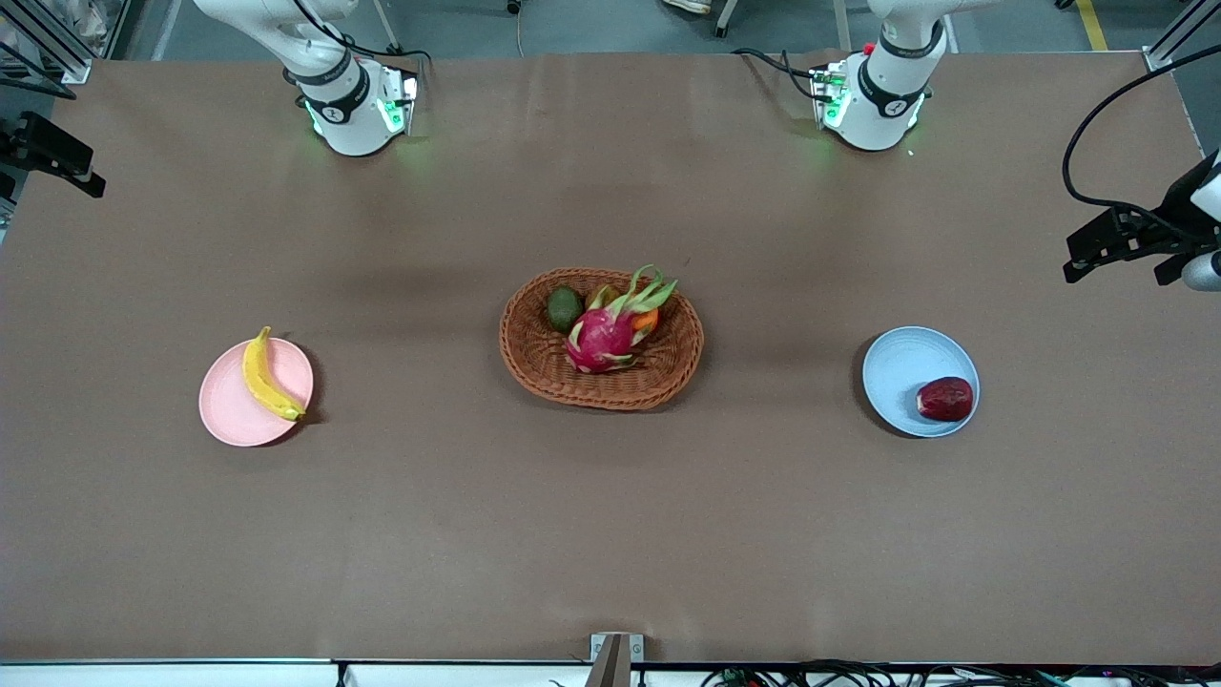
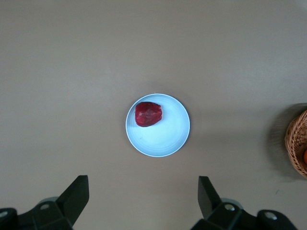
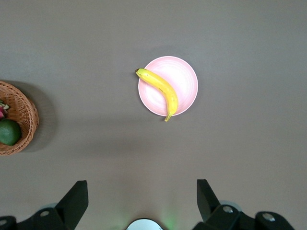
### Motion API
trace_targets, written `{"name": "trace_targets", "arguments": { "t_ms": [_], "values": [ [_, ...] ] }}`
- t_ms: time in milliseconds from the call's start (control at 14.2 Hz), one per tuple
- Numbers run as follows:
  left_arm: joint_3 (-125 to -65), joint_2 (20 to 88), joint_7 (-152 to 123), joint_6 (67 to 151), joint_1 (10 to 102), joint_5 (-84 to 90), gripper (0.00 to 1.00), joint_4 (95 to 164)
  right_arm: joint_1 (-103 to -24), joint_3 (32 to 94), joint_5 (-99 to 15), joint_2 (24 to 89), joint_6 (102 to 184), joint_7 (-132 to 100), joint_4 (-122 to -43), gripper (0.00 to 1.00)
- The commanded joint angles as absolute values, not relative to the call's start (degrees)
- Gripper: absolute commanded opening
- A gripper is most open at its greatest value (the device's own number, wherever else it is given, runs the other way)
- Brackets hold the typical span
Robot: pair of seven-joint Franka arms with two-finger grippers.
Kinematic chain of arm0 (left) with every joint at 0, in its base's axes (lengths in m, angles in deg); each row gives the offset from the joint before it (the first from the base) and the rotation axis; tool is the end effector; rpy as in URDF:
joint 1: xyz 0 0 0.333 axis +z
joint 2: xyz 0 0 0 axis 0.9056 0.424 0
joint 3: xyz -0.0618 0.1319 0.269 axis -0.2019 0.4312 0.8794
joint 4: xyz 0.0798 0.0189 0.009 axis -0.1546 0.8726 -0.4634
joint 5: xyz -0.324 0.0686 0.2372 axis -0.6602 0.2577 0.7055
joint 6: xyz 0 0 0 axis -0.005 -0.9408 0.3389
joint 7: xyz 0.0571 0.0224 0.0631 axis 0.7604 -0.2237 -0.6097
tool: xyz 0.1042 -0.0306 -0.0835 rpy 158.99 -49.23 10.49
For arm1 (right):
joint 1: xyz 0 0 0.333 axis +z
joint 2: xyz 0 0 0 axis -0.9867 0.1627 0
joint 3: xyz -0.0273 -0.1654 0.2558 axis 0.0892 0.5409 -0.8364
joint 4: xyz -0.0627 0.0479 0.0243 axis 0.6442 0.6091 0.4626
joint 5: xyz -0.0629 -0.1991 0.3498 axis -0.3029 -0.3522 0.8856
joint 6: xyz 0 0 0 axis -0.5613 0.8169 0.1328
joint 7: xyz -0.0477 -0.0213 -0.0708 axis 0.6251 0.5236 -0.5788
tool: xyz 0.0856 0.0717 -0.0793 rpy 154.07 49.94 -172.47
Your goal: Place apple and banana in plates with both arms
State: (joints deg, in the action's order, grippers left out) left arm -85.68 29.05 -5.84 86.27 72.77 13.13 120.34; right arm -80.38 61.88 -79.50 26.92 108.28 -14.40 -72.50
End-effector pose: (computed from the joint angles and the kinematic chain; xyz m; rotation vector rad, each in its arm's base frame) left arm 0.5823 -0.0090 0.5837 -3.1247 0.0943 -0.0993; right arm 0.5152 -0.0413 0.6375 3.1364 -0.0159 -0.0590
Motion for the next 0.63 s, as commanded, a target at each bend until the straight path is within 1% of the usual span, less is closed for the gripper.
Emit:
{"name": "trace_targets", "arguments": {
  "t_ms": [0, 71, 282, 423, 564],
  "values": [
    [-80.0, 29.8, -4.7, 85.0, 67.7, 12.2, 1.0, 118.6, -81.0, 61.8, -79.5, 28.0, 107.9, -14.3, -71.4, 1.0],
    [-78.9, 29.8, -4.7, 85.0, 66.7, 12.2, 1.0, 118.6, -81.0, 61.7, -79.5, 28.1, 107.9, -14.4, -71.4, 1.0],
    [-78.2, 29.8, -4.7, 85.0, 65.8, 12.1, 1.0, 118.6, -80.9, 61.7, -79.4, 28.1, 107.7, -14.9, -71.7, 1.0],
    [-76.4, 29.8, -4.8, 85.0, 63.8, 12.2, 1.0, 118.6, -80.9, 61.8, -78.4, 28.1, 106.2, -14.9, -72.0, 1.0],
    [-76.3, 29.6, -4.7, 85.0, 64.0, 12.1, 1.0, 118.6, -80.8, 61.8, -77.7, 28.0, 106.2, -14.9, -72.4, 1.0]
  ]
}}
